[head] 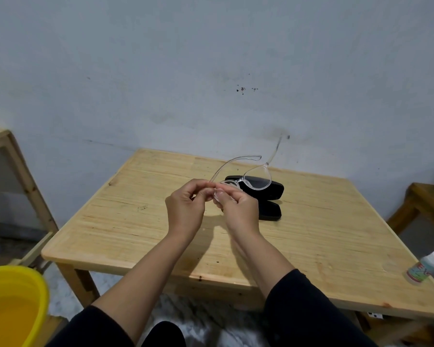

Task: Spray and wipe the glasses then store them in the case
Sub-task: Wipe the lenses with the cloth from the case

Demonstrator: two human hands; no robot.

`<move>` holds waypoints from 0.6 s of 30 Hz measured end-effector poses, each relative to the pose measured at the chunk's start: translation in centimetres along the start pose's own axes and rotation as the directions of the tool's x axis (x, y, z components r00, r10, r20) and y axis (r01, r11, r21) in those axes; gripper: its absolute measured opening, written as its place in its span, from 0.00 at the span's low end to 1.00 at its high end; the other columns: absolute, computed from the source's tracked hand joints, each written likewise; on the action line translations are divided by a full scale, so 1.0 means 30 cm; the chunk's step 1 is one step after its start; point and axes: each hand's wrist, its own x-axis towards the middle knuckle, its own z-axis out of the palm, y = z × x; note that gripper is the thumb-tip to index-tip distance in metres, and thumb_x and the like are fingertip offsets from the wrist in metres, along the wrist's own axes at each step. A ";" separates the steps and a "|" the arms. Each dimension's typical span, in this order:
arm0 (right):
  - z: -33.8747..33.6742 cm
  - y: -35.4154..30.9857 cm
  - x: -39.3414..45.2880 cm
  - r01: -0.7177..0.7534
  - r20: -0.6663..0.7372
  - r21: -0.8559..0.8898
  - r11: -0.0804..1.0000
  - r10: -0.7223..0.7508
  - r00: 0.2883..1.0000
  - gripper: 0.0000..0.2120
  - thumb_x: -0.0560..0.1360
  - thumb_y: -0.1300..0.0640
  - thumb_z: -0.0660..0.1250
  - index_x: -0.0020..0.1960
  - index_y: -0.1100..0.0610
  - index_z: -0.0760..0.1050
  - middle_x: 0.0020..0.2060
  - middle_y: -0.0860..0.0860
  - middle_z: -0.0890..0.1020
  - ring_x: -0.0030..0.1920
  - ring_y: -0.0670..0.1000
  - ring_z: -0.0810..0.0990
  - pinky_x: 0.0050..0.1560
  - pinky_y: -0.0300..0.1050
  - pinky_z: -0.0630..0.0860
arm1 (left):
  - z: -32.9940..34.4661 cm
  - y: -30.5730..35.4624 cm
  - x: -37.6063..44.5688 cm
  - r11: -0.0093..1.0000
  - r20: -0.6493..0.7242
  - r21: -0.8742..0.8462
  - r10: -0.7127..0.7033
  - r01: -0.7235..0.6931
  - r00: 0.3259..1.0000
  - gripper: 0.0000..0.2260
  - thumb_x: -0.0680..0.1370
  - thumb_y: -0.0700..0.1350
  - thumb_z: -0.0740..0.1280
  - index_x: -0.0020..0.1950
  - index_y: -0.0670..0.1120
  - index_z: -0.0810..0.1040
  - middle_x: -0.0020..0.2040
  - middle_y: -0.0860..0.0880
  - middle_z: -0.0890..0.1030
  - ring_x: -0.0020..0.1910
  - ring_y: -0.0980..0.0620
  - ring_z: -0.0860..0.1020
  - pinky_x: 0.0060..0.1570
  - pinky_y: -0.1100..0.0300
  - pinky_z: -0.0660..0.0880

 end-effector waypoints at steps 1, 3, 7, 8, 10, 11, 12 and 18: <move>-0.011 -0.007 0.004 0.009 0.032 -0.028 1.000 -0.008 0.999 0.13 0.75 0.64 0.66 0.39 0.48 0.81 0.42 0.47 0.84 0.39 0.44 0.81 0.44 0.36 0.76 | -0.004 0.000 0.001 1.000 0.004 0.005 0.007 -0.007 1.000 0.12 0.72 0.36 0.69 0.38 0.54 0.81 0.34 0.62 0.82 0.35 0.59 0.80 0.40 0.66 0.77; -0.033 -0.019 0.011 0.033 0.095 -0.098 0.995 -0.023 0.995 0.14 0.75 0.65 0.66 0.38 0.48 0.81 0.37 0.44 0.83 0.36 0.41 0.81 0.40 0.34 0.76 | -0.014 -0.003 0.004 0.999 0.006 0.028 0.023 -0.023 1.000 0.12 0.72 0.36 0.69 0.39 0.54 0.81 0.34 0.64 0.82 0.36 0.60 0.80 0.40 0.67 0.77; -0.061 -0.023 0.006 0.061 0.210 -0.224 0.973 -0.013 0.978 0.13 0.74 0.66 0.65 0.38 0.51 0.82 0.38 0.45 0.83 0.40 0.45 0.82 0.44 0.38 0.78 | -0.030 -0.005 0.024 1.000 0.008 0.027 0.008 -0.009 1.000 0.12 0.72 0.35 0.69 0.40 0.53 0.81 0.34 0.64 0.82 0.35 0.61 0.80 0.39 0.70 0.75; -0.067 -0.023 0.005 0.065 0.207 -0.239 0.969 -0.014 0.978 0.14 0.74 0.66 0.64 0.37 0.51 0.82 0.37 0.44 0.83 0.40 0.46 0.81 0.44 0.39 0.78 | -0.033 -0.003 0.028 1.000 0.008 0.030 0.008 -0.008 1.000 0.11 0.73 0.35 0.68 0.40 0.52 0.82 0.34 0.63 0.82 0.34 0.62 0.80 0.38 0.71 0.75; -0.076 -0.018 0.003 0.042 0.143 -0.221 0.974 -0.011 0.990 0.14 0.74 0.66 0.64 0.37 0.50 0.81 0.35 0.43 0.83 0.38 0.43 0.80 0.41 0.38 0.78 | -0.037 0.002 0.032 0.999 0.003 0.040 0.014 -0.015 1.000 0.08 0.73 0.35 0.68 0.42 0.48 0.83 0.34 0.59 0.82 0.34 0.63 0.80 0.38 0.72 0.74; -0.078 -0.014 0.003 0.036 0.095 -0.207 0.978 -0.017 0.995 0.14 0.74 0.65 0.65 0.37 0.49 0.81 0.36 0.43 0.83 0.37 0.43 0.80 0.42 0.38 0.77 | -0.038 0.005 0.032 0.999 0.004 0.043 0.020 -0.020 1.000 0.08 0.73 0.35 0.68 0.43 0.47 0.83 0.36 0.57 0.82 0.34 0.63 0.80 0.38 0.72 0.74; -0.076 -0.009 0.002 0.035 0.048 -0.198 0.980 -0.026 0.999 0.13 0.74 0.64 0.66 0.38 0.48 0.81 0.38 0.43 0.83 0.39 0.43 0.80 0.45 0.38 0.77 | -0.039 0.005 0.030 0.999 0.008 0.047 0.024 -0.025 1.000 0.07 0.73 0.35 0.68 0.43 0.46 0.83 0.37 0.56 0.82 0.34 0.63 0.80 0.38 0.72 0.74; -0.037 0.015 -0.015 0.071 -0.146 -0.138 0.988 -0.091 0.985 0.09 0.75 0.62 0.67 0.45 0.49 0.81 0.47 0.46 0.83 0.49 0.45 0.81 0.51 0.38 0.77 | -0.026 0.000 -0.007 0.997 0.041 0.073 0.016 -0.019 0.999 0.07 0.73 0.35 0.69 0.43 0.47 0.83 0.37 0.56 0.83 0.36 0.60 0.81 0.37 0.74 0.73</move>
